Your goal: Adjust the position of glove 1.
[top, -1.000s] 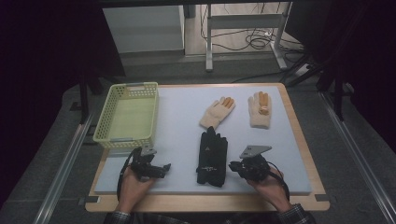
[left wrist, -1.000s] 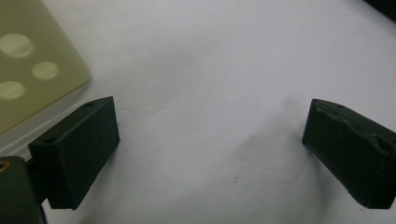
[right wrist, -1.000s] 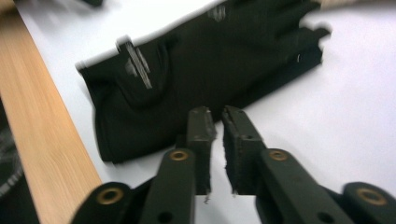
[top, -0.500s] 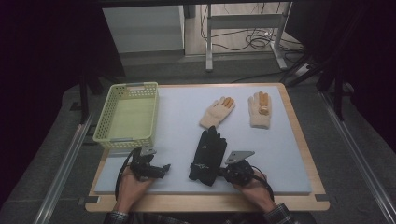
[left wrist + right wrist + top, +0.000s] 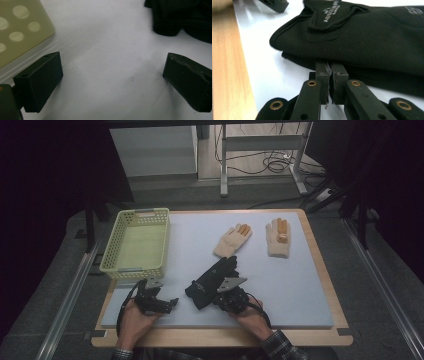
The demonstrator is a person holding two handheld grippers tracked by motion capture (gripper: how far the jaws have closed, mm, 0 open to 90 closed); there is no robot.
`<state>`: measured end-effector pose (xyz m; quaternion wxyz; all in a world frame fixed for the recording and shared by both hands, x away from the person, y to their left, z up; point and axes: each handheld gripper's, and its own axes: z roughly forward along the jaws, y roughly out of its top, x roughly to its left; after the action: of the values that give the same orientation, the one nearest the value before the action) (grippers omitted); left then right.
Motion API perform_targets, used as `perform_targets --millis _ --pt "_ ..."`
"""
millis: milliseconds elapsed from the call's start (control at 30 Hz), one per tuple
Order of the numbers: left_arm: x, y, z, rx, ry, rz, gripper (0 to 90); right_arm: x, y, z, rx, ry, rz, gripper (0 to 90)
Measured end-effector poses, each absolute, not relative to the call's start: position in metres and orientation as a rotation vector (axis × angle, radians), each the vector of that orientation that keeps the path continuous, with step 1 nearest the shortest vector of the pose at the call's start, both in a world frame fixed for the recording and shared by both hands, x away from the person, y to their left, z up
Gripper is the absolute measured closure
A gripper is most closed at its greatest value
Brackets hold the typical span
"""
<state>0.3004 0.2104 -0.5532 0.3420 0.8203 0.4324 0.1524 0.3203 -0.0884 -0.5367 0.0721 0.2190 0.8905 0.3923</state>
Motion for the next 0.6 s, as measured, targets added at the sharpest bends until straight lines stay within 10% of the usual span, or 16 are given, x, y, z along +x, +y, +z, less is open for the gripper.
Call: perform_targets --millis 333,600 --pt "0.301 0.211 -0.553 2.131 1.124 0.393 2.6 0.323 -0.121 -0.527 0.701 2.623 1.148 74.6" --pt "0.3 0.21 -0.553 2.144 1.106 0.377 0.3 0.344 -0.188 -0.522 0.898 2.5 1.073 49.6"
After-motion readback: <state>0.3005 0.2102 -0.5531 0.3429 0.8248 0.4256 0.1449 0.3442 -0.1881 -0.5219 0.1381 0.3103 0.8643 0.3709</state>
